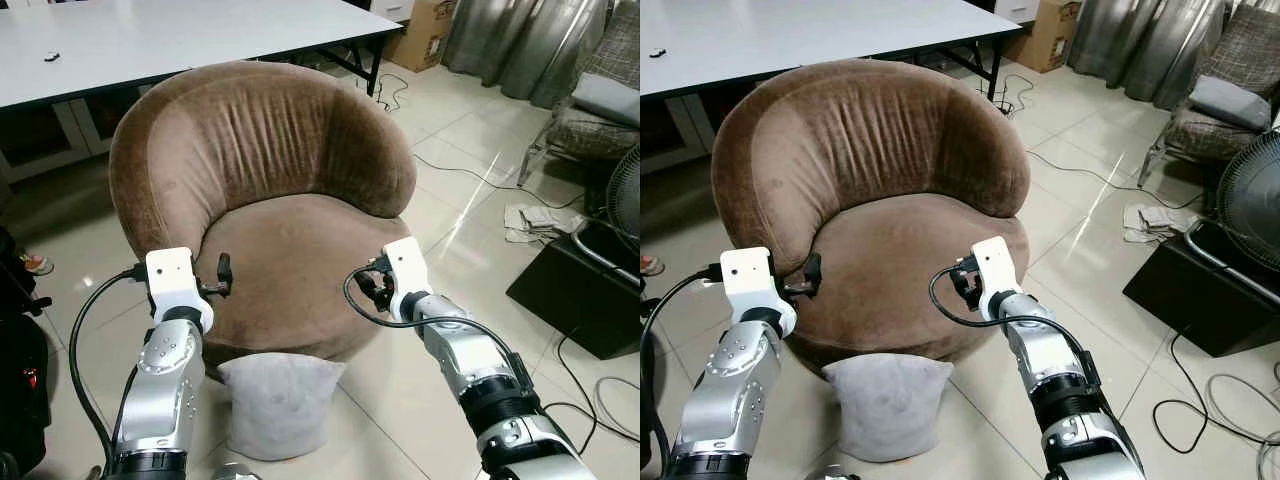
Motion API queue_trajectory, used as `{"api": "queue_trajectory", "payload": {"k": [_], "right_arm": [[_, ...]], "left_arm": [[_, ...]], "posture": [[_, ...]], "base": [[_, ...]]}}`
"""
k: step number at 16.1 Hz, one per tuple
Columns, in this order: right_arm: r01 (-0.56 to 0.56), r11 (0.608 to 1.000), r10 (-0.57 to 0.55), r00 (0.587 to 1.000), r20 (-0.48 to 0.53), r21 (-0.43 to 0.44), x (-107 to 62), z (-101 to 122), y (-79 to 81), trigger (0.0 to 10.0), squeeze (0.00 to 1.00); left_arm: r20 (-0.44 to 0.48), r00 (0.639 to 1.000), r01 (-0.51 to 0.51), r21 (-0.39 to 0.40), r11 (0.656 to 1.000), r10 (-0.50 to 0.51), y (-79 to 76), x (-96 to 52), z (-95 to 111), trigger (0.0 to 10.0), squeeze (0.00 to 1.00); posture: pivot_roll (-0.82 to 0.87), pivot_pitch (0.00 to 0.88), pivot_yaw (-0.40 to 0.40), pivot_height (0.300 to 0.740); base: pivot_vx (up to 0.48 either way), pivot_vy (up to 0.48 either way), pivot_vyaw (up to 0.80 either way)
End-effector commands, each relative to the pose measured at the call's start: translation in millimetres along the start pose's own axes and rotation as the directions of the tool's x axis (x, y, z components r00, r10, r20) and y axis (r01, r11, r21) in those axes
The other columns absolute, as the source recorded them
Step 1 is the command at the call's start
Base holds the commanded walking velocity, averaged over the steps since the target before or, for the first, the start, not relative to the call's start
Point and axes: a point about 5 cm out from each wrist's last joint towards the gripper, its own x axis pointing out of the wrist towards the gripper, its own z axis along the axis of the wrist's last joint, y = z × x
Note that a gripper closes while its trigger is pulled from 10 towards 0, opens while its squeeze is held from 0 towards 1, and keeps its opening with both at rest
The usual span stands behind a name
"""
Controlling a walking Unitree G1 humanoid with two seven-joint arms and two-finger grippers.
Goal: Move the pillow to the sofa from floor
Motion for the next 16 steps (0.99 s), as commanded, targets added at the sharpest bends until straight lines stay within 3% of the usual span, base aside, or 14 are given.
{"api": "queue_trajectory", "payload": {"k": [1,8,11,16], "right_arm": [[-0.002,1.000,0.002,0.998,0.064,0.007,-2.8,6.6,-1.7,10.0,0.00],[0.007,0.998,-0.007,1.000,-0.001,-0.063,-2.3,-1.9,-1.7,10.0,0.00],[-0.021,1.000,0.021,0.999,0.040,-0.019,-2.4,1.5,0.6,10.0,0.00],[-0.009,1.000,0.009,1.000,0.011,-0.003,-1.5,-1.3,0.3,10.0,0.00]], "left_arm": [[-0.012,1.000,0.017,0.009,1.000,-0.017,-6.1,2.5,-2.1,10.0,0.00],[-0.003,1.000,0.025,0.003,1.000,-0.025,-9.4,0.9,-4.1,10.0,0.00],[-0.001,1.000,0.025,0.008,1.000,-0.025,-9.5,1.9,-3.7,10.0,0.00],[0.004,0.999,0.032,0.008,0.999,-0.032,-11.4,2.3,-3.5,10.0,0.00]], "posture": [[0.06,0.000,-0.072,0.740],[0.06,0.000,-0.075,0.740],[0.06,0.000,-0.073,0.740],[0.06,0.000,-0.071,0.740]], "base": [[0.000,0.000,0.00],[0.000,0.000,0.00],[0.000,0.000,0.00],[0.000,0.000,0.00]]}}
